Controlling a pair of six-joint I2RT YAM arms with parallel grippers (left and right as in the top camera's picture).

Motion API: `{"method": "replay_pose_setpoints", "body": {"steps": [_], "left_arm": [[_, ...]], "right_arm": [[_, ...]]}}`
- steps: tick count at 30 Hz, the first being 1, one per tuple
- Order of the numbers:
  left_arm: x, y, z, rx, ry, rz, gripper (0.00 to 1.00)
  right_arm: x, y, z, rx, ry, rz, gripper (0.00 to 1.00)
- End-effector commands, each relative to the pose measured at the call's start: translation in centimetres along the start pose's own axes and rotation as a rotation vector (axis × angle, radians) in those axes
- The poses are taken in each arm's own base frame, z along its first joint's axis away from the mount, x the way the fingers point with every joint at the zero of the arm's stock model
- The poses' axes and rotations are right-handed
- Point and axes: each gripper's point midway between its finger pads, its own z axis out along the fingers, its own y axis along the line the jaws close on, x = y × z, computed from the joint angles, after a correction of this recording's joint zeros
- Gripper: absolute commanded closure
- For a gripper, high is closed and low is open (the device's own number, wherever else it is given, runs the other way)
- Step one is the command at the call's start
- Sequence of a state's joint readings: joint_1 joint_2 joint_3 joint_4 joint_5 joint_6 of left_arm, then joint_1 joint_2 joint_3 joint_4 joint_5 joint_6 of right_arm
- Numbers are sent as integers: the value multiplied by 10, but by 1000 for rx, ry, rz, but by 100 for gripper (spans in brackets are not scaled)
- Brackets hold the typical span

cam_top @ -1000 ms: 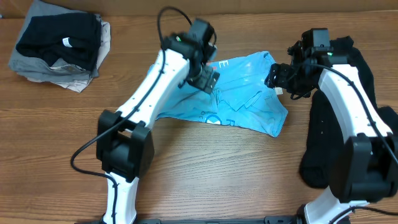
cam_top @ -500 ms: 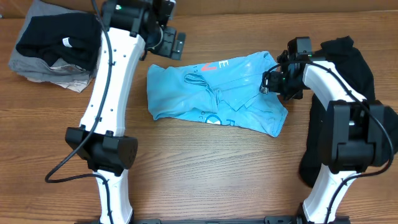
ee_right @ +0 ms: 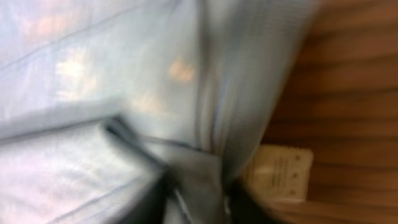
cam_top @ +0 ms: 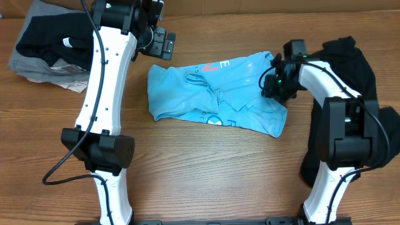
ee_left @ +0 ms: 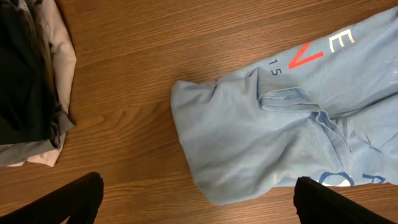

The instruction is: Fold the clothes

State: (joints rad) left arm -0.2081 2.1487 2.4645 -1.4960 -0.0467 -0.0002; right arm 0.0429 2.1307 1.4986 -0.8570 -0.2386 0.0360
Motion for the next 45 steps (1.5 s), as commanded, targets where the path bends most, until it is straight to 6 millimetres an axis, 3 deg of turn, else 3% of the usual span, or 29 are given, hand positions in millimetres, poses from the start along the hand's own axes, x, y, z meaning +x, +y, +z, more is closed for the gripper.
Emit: {"method": "replay_pose_setpoints", "body": {"steps": [1, 6, 9, 14, 16, 21, 28, 31, 35, 37, 39, 41, 43, 44, 45], "left_arm": [[-5, 12, -10, -33, -33, -10, 0], [-5, 28, -11, -96, -35, -24, 0], [-5, 40, -11, -107, -37, -47, 0], [-2, 69, -11, -146, -34, -100, 0], [-1, 88, -12, -162, -37, -136, 0], [3, 114, -13, -181, -41, -196, 0], [5, 125, -12, -178, -39, -221, 0], [5, 125, -12, -178, -41, -222, 0], [4, 126, -12, -179, -44, -222, 0], [4, 126, -12, -179, -46, -222, 0], [3, 126, -12, -179, -49, -222, 0], [2, 126, -12, -180, -53, -222, 0], [1, 126, -11, -180, -58, -223, 0], [0, 127, -11, -180, -61, -223, 0], [-1, 127, -11, -181, -63, -223, 0]], "right_arm": [[22, 1, 23, -40, 95, 63, 96], [13, -14, -5, -103, 99, 153, 96], [2, -18, -34, -139, 68, 153, 96], [-16, -9, -89, -159, -9, 110, 96], [-24, 10, -121, -181, -50, 77, 96], [-30, 66, -152, -230, -89, -42, 96], [-13, 177, -137, -269, -91, -232, 96], [-2, 224, -120, -233, -124, -299, 96], [19, 281, -91, -247, -134, -412, 89], [29, 301, -79, -272, -123, -452, 89], [43, 323, -68, -301, -107, -499, 79], [58, 339, -63, -319, -94, -544, 60], [66, 345, -63, -321, -87, -583, 27], [68, 346, -66, -318, -86, -588, 14], [70, 345, -72, -314, -80, -585, 7]]}}
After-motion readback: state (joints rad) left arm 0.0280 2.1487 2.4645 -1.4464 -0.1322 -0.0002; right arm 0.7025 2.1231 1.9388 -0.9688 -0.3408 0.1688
